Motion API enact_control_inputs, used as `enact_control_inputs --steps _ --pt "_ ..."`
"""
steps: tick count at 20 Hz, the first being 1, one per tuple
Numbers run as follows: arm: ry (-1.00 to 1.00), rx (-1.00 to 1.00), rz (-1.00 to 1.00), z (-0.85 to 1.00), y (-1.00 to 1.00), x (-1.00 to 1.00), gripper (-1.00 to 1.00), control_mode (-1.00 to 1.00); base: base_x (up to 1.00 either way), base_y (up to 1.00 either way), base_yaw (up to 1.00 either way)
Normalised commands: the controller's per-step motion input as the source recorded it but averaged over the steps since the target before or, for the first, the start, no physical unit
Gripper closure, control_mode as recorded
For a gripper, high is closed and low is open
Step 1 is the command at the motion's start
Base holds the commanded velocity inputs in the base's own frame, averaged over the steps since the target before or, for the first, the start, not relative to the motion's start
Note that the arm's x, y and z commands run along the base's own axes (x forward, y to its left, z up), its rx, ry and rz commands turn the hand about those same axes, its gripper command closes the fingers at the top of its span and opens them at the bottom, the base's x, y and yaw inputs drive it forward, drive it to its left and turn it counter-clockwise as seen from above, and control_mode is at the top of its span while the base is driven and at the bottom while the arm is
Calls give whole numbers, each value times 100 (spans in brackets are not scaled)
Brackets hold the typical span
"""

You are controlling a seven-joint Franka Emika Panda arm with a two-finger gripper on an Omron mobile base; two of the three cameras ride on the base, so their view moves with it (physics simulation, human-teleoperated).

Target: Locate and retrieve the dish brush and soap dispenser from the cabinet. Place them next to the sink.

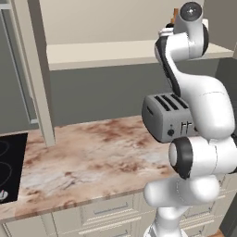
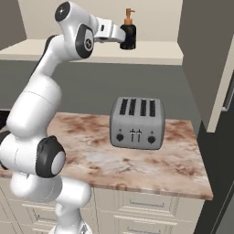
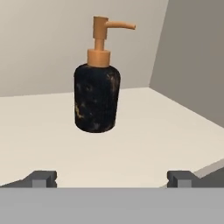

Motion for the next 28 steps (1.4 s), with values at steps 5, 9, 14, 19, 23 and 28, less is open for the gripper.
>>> enact_control_inputs --steps 5,9,14,19,23,28 --pt "-2 3 1 -2 -13 48 -100 -100 0 0 0" --pt "0 9 10 1 1 43 -100 -100 0 0 0" --pt "-2 5 11 0 -1 44 -100 -100 0 0 0" --pt "-9 0 7 0 -15 41 -100 -100 0 0 0" --pt "-1 -2 5 -1 -17 40 -100 -100 0 0 0" --pt "5 -10 2 -3 -18 32 -100 -100 0 0 0"
